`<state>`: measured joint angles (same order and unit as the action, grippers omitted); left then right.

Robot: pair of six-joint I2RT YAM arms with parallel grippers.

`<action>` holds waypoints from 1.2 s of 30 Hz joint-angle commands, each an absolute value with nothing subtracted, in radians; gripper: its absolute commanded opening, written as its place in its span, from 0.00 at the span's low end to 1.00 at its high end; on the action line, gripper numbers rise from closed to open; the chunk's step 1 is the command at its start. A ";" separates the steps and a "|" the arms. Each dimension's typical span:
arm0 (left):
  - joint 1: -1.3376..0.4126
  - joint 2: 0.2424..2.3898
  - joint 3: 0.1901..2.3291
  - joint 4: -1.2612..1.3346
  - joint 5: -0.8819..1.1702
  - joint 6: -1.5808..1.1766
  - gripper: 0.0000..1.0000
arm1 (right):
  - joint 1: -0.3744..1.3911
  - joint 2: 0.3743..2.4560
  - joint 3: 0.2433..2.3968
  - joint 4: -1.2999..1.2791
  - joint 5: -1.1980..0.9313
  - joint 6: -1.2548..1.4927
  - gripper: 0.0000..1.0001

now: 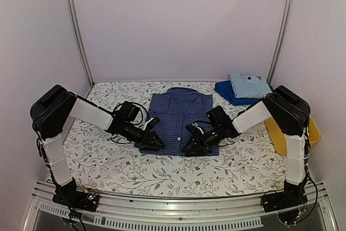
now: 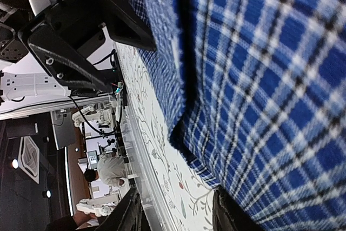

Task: Fold and stack the mixed laundry pile
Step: Smooth out the 2/3-rectangle-folded T-shirt at the center of the board, then pick up the 2/3-rectangle-folded T-shirt from the center of the board.

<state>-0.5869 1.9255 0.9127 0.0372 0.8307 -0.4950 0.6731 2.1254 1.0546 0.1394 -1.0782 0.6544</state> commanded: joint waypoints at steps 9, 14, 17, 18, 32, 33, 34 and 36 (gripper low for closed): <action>-0.423 1.606 0.661 -0.143 0.793 -0.453 0.54 | 0.565 1.689 0.757 -0.149 -0.950 0.577 0.49; -0.420 1.606 0.632 -0.133 0.757 -0.480 0.54 | 0.510 1.614 0.662 -0.170 -0.897 0.566 0.50; -0.422 1.631 0.634 -0.125 0.741 -0.489 0.54 | 0.504 1.639 0.661 -0.202 -0.839 0.541 0.49; -0.421 1.642 0.632 -0.117 0.745 -0.496 0.54 | 0.503 1.649 0.660 -0.205 -0.828 0.535 0.49; -0.460 1.742 0.668 -0.082 0.760 -0.508 0.47 | 0.457 1.706 0.695 -0.259 -0.697 0.496 0.48; -0.460 1.741 0.668 -0.085 0.758 -0.509 0.47 | 0.450 1.709 0.699 -0.271 -0.687 0.490 0.48; -0.460 1.738 0.665 -0.087 0.755 -0.510 0.48 | 0.444 1.708 0.699 -0.281 -0.679 0.482 0.48; -0.460 1.727 0.659 -0.098 0.741 -0.507 0.48 | 0.430 1.700 0.700 -0.301 -0.664 0.471 0.48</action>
<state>-0.4488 1.7103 0.6689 -0.0643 0.8024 -0.5076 0.4591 1.6779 0.6975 -0.2199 -0.7868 0.5095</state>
